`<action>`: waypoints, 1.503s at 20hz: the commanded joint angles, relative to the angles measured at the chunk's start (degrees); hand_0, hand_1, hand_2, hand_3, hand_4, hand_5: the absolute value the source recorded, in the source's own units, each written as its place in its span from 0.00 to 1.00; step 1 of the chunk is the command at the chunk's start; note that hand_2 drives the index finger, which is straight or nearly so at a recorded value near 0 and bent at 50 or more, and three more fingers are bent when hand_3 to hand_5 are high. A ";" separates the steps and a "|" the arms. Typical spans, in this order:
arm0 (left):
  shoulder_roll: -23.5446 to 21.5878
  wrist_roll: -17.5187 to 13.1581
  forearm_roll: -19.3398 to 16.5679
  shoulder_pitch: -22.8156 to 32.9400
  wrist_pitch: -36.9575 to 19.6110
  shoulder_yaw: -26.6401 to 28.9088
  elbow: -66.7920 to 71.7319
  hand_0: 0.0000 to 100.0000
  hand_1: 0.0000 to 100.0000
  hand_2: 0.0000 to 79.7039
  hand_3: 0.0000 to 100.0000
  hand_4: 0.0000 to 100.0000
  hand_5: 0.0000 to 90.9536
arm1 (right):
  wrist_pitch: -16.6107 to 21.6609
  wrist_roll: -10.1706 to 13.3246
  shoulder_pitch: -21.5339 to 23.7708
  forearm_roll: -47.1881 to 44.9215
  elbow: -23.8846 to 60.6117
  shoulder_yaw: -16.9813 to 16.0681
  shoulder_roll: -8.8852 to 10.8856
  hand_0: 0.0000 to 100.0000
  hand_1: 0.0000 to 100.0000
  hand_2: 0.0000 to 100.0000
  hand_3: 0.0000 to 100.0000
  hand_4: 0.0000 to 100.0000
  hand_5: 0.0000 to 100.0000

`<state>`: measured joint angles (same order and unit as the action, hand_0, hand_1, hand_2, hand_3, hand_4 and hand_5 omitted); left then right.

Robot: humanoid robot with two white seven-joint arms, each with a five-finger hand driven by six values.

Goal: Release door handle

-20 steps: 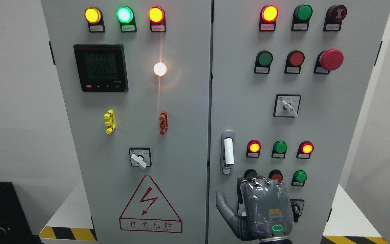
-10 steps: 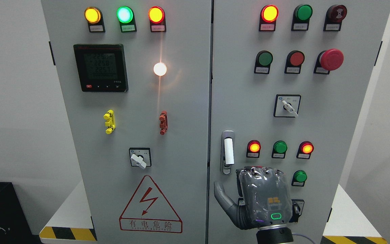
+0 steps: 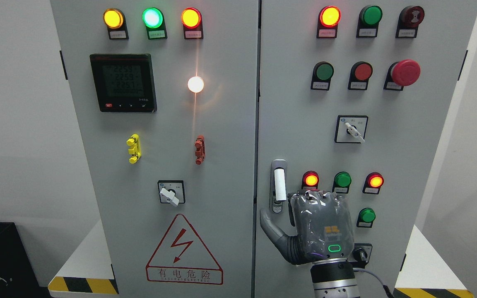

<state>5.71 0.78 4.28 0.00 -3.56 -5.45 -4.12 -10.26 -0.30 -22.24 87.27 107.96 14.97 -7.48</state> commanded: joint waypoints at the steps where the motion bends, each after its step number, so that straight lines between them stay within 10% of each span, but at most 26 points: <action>1: 0.00 0.02 0.02 0.97 -0.05 0.00 -0.02 0.12 0.56 0.00 0.00 0.00 0.00 | -0.47 0.12 -1.67 0.01 -3.20 -0.55 -0.08 0.29 0.27 0.96 1.00 1.00 1.00; 30: 0.00 0.02 -0.06 0.97 -0.05 0.00 -0.02 0.12 0.56 0.00 0.00 0.00 0.00 | -0.99 0.12 -4.48 0.01 -5.92 -1.79 -0.08 0.29 0.33 0.95 1.00 1.00 1.00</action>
<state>5.71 0.78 4.27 0.00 -3.56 -5.45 -4.12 -11.21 -0.26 -26.61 87.28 102.79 13.62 -7.56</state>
